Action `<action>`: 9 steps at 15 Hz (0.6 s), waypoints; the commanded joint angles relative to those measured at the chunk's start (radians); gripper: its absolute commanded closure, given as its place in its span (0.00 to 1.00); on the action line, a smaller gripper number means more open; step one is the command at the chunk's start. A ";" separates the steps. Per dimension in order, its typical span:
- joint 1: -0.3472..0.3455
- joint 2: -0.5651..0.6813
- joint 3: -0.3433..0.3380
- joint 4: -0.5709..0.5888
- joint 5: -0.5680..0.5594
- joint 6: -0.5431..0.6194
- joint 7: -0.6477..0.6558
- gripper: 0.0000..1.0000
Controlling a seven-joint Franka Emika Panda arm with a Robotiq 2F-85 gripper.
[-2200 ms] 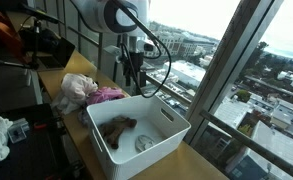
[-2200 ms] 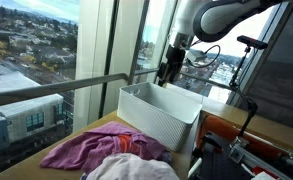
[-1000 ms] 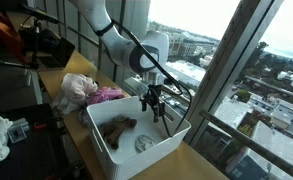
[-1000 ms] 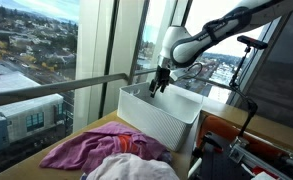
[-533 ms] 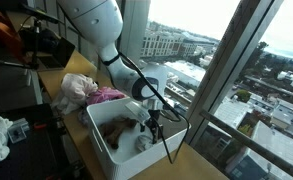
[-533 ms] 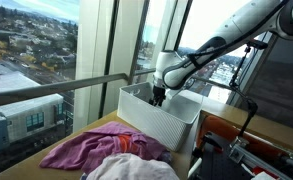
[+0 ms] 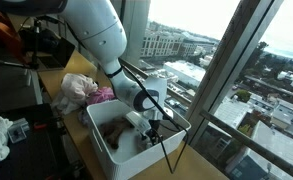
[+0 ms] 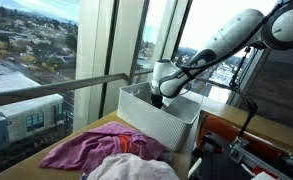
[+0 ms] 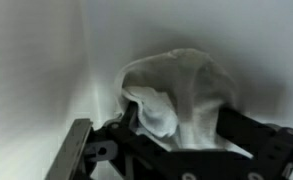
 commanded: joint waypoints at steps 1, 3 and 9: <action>0.007 0.006 -0.011 0.022 0.010 -0.009 -0.010 0.50; 0.011 -0.032 -0.014 0.000 0.007 -0.009 -0.010 0.66; 0.015 -0.213 -0.014 -0.062 0.011 -0.037 -0.006 1.00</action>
